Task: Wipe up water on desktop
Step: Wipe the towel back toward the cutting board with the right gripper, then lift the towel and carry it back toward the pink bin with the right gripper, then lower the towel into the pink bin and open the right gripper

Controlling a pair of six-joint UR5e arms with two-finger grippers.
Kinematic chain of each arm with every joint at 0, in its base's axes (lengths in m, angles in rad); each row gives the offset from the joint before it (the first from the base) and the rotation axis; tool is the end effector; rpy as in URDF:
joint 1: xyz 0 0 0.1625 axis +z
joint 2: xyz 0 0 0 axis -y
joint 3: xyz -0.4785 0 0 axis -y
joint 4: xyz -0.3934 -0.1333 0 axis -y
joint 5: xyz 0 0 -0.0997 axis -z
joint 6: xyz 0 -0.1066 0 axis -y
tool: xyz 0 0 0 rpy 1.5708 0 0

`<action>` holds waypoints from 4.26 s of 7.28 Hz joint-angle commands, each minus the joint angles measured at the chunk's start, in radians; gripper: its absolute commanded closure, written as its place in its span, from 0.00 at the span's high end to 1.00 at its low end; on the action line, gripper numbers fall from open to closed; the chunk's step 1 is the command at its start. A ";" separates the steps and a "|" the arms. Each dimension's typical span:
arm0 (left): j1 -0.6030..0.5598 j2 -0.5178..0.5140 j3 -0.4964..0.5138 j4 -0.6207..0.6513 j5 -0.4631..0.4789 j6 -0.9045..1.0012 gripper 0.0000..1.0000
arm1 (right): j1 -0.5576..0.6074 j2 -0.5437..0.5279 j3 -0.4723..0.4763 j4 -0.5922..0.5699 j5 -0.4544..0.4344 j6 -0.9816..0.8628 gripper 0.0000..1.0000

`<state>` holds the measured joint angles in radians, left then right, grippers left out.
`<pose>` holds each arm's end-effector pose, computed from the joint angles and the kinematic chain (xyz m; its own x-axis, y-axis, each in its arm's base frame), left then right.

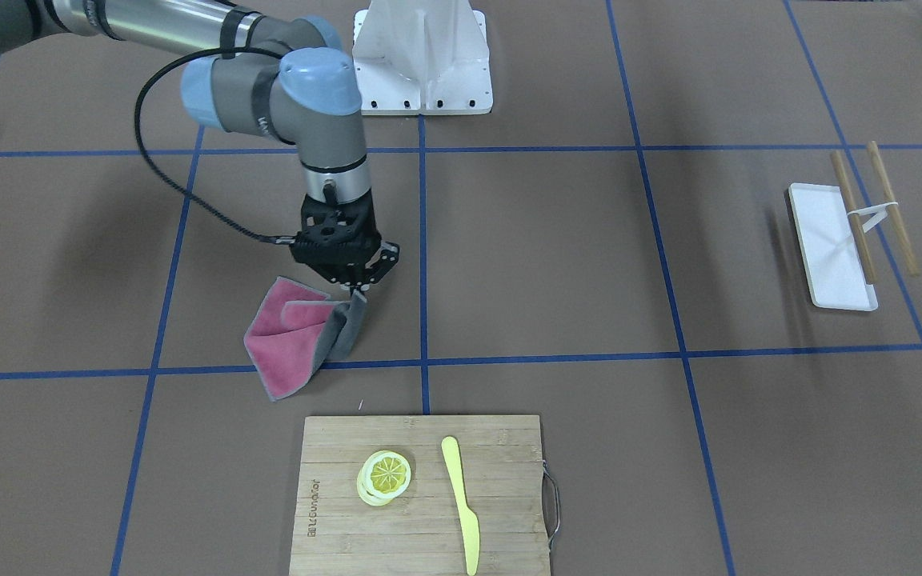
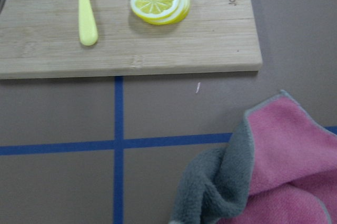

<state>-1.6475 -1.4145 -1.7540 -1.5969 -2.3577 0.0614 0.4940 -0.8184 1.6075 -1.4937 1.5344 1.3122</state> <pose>-0.0900 -0.4167 0.6945 0.7102 0.0444 -0.7026 0.0330 0.9948 0.0963 -0.5952 -0.4763 0.2257 0.6787 0.0753 0.7305 -0.3358 0.9164 0.2176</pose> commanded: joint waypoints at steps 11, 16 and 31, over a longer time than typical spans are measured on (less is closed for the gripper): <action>0.000 0.014 -0.019 -0.008 -0.009 -0.175 0.99 | 0.561 -0.501 0.536 -0.097 0.536 -0.485 0.00; 0.000 0.014 -0.019 -0.021 -0.011 -0.178 0.99 | 1.107 -1.014 0.629 -0.099 0.785 -1.237 0.00; 0.000 0.012 -0.030 -0.023 -0.011 -0.178 0.99 | 1.304 -0.927 0.046 0.044 0.688 -1.840 0.00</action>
<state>-1.6475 -1.4020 -1.7835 -1.6199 -2.3684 -0.1166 1.8116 -1.7557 1.6762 -1.4619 2.2210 -0.5319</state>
